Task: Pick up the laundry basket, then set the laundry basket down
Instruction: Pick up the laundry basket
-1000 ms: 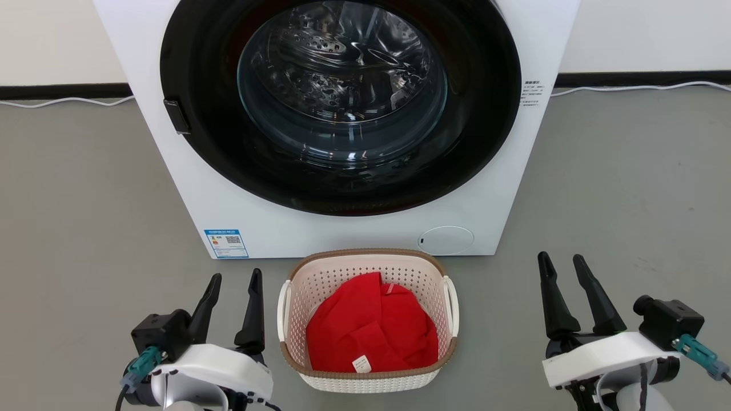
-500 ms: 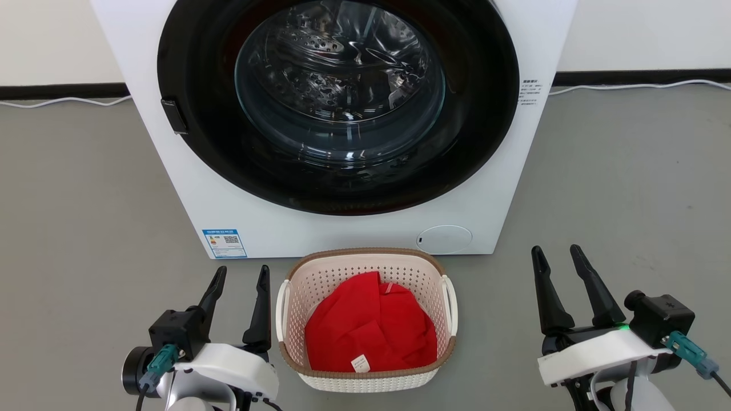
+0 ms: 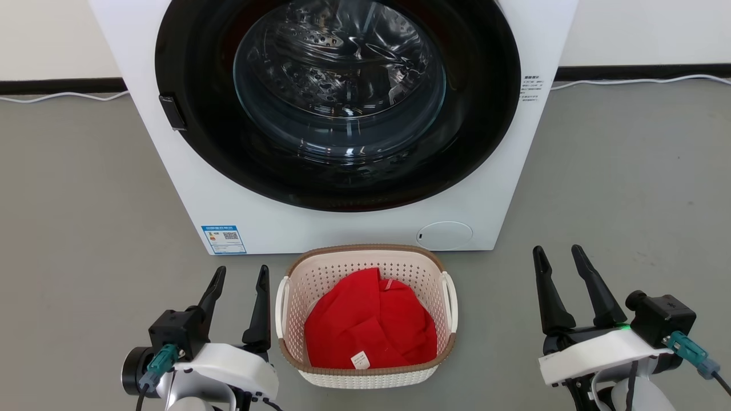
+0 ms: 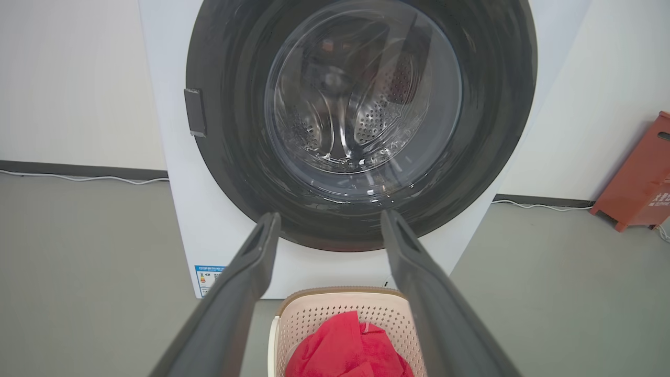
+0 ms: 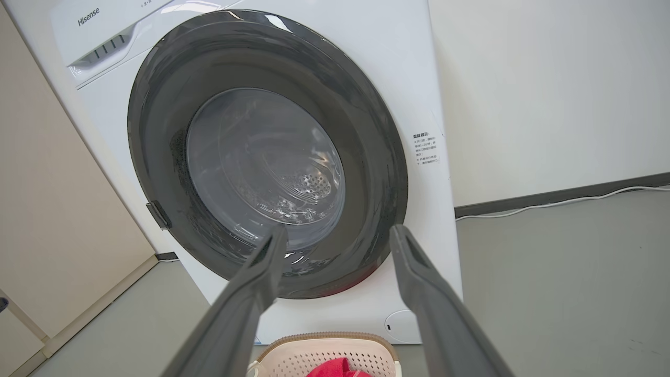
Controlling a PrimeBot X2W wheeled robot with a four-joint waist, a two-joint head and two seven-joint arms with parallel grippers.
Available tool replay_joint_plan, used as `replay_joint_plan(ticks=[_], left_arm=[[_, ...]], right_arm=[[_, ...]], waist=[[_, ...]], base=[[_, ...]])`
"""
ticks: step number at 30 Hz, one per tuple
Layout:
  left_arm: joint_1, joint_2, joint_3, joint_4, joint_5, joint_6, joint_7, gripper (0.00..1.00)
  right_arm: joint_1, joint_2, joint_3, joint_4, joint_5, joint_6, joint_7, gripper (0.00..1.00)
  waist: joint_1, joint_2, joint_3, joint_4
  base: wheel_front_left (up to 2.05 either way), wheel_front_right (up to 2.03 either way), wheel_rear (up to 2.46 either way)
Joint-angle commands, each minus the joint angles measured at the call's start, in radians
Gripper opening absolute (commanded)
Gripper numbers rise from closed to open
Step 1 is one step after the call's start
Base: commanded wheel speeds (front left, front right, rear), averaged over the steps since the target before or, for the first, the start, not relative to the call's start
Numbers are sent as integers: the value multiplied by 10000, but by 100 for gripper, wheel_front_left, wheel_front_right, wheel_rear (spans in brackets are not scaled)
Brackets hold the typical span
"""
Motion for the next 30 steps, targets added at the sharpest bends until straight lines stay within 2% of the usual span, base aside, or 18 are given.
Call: replay_joint_plan(ticks=[1, 30], left_arm=[[-527, 106, 270, -255, 53, 71, -107, 100], [-860, 106, 320, -279, -133, 24, -107, 100]], right_arm=[[-400, -27, 202, -217, -103, 73, -109, 100], [-700, 38, 91, -191, -149, 73, -109, 100]], waist=[[0, -1, 11, 0], [0, -1, 837, -121]], base=[[0, 0, 0], [0, 0, 0]])
